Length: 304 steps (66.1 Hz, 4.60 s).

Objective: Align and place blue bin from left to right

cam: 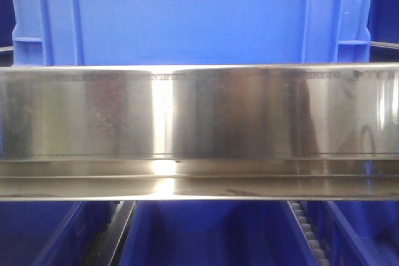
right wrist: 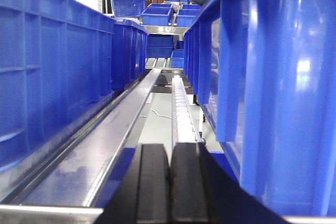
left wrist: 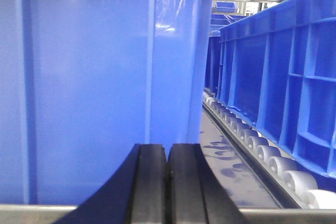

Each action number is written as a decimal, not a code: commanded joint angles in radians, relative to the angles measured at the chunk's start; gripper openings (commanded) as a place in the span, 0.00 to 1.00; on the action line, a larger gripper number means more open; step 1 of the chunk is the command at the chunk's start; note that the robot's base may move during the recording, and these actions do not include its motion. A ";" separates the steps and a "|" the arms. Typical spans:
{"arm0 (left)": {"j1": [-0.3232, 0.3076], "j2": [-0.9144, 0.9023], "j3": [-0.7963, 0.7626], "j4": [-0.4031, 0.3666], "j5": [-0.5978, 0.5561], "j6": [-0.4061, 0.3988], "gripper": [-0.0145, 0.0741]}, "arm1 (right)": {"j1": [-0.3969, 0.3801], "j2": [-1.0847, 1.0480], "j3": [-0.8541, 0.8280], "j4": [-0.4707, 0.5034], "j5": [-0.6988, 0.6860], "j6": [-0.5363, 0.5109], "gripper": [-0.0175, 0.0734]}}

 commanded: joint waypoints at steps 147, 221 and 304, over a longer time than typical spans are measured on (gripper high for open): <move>0.001 0.582 -0.965 0.054 0.419 -0.008 0.04 | 0.000 0.398 -0.745 -0.008 0.270 -0.002 0.01; -0.030 0.872 -1.162 -0.059 0.471 -0.004 0.04 | 0.000 0.715 -0.966 0.036 0.312 0.003 0.01; -0.356 1.669 -1.986 0.350 1.128 -0.400 0.04 | 0.338 1.425 -1.665 -0.320 0.987 0.480 0.04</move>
